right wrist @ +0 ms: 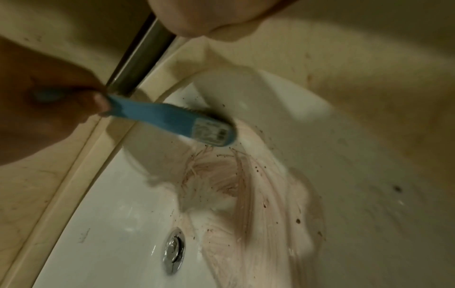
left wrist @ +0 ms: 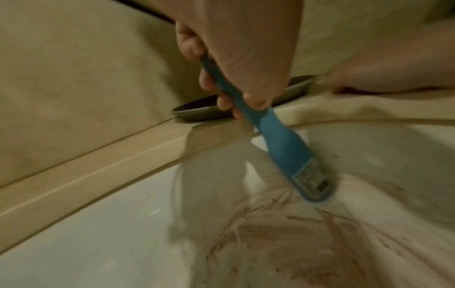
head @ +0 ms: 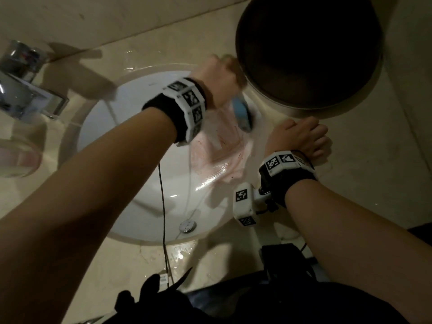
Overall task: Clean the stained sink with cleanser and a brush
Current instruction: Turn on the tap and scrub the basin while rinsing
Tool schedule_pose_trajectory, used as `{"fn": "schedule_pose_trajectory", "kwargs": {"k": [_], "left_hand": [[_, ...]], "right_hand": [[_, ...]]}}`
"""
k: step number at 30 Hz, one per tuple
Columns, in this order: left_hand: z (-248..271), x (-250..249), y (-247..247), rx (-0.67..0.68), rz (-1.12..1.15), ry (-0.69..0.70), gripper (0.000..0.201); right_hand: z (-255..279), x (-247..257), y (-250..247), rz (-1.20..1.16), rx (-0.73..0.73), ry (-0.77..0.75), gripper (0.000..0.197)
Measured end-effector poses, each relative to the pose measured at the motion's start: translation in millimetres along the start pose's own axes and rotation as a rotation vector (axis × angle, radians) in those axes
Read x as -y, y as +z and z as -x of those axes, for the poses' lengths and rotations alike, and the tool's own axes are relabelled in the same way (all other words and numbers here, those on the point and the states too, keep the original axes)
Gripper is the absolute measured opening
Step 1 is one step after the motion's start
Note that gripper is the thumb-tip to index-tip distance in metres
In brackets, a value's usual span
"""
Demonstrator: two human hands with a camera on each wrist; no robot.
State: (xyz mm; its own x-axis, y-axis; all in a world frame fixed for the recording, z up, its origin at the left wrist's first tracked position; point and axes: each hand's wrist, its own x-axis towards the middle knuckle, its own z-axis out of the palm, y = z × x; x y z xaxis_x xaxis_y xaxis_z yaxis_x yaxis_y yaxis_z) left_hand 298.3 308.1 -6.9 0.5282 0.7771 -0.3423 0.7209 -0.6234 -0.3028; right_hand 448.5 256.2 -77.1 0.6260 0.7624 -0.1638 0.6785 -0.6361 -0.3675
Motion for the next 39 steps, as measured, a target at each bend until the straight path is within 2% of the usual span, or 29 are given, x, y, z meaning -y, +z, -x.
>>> {"fn": "schedule_pose_trajectory", "kwargs": {"k": [1,3,6,8,10,13,15,19,23,25,28,30,32,36,37,39], "left_hand": [[-0.2,8.8,4.7,0.015,0.056,-0.102,0.029],[8.0,23.9,5.6,0.155,0.098,-0.317,0.024],[22.0,26.6,23.5,0.250,0.256,-0.543,0.024],[31.7,22.0,41.3,0.313,0.504,-0.694,0.026],[42.4,16.6,63.1,0.415,0.843,-0.783,0.027],[55.9,-3.2,90.9,0.428,1.329,-0.904,0.035],[56.5,-17.3,101.0,0.472,1.450,-0.907,0.034],[55.3,-40.5,107.3,0.591,1.442,-0.830,0.035],[70.4,-51.2,118.6,0.738,1.309,-0.641,0.038],[77.6,-46.4,119.8,0.730,1.234,-0.648,0.038],[77.9,-33.6,124.7,0.607,1.160,-0.772,0.032],[75.1,-28.4,125.2,0.468,1.148,-0.891,0.025],[71.7,-28.3,119.8,0.414,1.224,-0.926,0.029],[72.4,-53.7,114.4,0.700,1.344,-0.688,0.037],[75.3,-58.7,114.7,0.729,1.313,-0.655,0.038],[79.6,-60.7,117.3,0.693,1.240,-0.658,0.036]], "right_hand": [[-0.2,0.0,0.3,-0.001,0.004,0.004,0.032],[-0.7,0.0,0.9,0.002,0.009,0.004,0.032],[-0.9,-0.5,1.5,0.007,0.008,0.001,0.033],[-0.4,-0.4,0.7,0.008,0.013,0.004,0.033],[-0.5,0.2,-0.2,0.006,0.023,0.007,0.033],[-0.8,0.3,-0.4,0.002,0.024,0.011,0.032],[-0.8,0.0,-0.1,0.010,0.023,0.007,0.033],[-1.9,-0.6,1.3,0.020,0.022,0.001,0.033],[-2.0,0.0,2.0,0.022,0.018,0.003,0.033],[-1.7,0.3,1.5,0.022,0.018,0.004,0.033],[-0.7,0.3,1.0,0.023,0.013,-0.001,0.033],[-0.5,0.6,0.7,0.022,0.012,-0.001,0.033],[-0.6,0.8,0.6,0.029,0.012,-0.003,0.033],[-0.7,-0.2,1.9,0.035,0.002,-0.017,0.032],[-0.6,-0.7,1.8,0.035,-0.002,-0.018,0.033],[-0.4,-0.4,1.7,0.031,0.004,-0.015,0.033]]}}
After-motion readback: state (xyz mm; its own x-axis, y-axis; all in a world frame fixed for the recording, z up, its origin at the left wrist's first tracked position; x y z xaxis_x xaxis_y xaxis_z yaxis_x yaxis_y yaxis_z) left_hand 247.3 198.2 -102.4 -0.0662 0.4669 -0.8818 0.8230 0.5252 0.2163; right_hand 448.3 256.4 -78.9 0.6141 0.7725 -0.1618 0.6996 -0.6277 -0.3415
